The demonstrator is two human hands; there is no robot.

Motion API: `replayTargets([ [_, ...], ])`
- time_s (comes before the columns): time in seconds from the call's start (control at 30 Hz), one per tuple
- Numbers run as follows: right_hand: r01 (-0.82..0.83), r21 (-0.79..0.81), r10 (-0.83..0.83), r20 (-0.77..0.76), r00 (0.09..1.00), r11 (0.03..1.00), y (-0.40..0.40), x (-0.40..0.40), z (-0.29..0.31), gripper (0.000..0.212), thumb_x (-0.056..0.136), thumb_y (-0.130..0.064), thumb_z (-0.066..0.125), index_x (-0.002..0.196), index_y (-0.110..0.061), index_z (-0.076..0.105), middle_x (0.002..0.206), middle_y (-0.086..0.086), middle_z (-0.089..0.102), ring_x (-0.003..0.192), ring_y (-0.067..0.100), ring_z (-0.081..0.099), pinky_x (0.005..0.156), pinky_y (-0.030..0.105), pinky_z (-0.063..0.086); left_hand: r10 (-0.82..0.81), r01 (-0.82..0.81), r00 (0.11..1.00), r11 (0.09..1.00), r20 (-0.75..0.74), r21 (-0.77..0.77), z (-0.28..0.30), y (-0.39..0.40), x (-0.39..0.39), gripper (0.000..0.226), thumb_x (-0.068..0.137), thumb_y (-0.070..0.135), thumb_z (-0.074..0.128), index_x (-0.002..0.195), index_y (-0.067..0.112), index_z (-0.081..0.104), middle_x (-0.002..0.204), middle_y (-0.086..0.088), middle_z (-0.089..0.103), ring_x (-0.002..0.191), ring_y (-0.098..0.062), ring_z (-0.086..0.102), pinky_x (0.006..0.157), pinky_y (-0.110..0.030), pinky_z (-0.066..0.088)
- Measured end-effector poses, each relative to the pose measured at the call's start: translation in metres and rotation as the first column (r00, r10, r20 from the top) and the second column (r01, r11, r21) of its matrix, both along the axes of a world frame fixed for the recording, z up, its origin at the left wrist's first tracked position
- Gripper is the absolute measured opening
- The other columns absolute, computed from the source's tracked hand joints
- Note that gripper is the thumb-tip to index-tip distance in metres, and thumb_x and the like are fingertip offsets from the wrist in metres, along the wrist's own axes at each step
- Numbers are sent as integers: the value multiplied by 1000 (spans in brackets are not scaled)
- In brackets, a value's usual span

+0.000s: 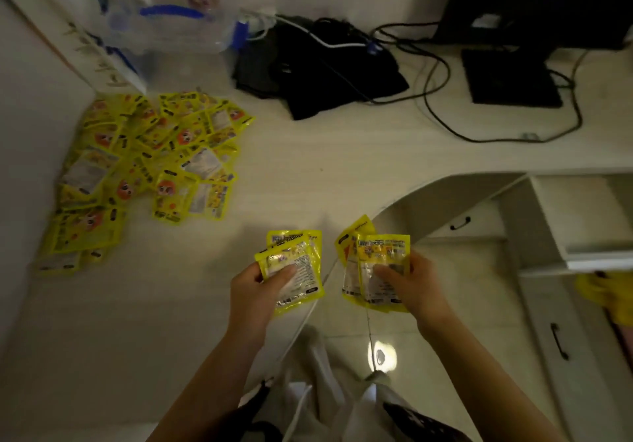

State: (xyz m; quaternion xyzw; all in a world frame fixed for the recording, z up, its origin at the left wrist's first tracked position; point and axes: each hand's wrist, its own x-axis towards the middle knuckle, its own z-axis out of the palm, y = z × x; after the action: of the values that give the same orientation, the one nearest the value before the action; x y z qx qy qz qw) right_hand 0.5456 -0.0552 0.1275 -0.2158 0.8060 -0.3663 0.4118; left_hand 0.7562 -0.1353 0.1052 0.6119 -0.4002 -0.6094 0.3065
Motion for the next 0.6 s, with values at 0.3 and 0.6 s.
replayTargets([
  [0.3,296,-53,-289,101,952,954,117,-70,1,20,85,-5,65,84,-24,60,82,-2,68,72,13,66,54,18,53,-271,271,962,960,-7,67,-6,65,-104,14,74,13,78,86,18,74,81,-1,76,77,-19,73,73,-36,57],
  [0.6,492,-35,-483,141,864,870,250,-155,1,20,85,-7,66,91,-23,58,81,-8,64,72,6,62,59,20,50,-396,399,917,911,-46,105,-5,174,-228,16,74,7,77,87,14,71,79,-2,76,74,-17,72,65,-31,58],
])
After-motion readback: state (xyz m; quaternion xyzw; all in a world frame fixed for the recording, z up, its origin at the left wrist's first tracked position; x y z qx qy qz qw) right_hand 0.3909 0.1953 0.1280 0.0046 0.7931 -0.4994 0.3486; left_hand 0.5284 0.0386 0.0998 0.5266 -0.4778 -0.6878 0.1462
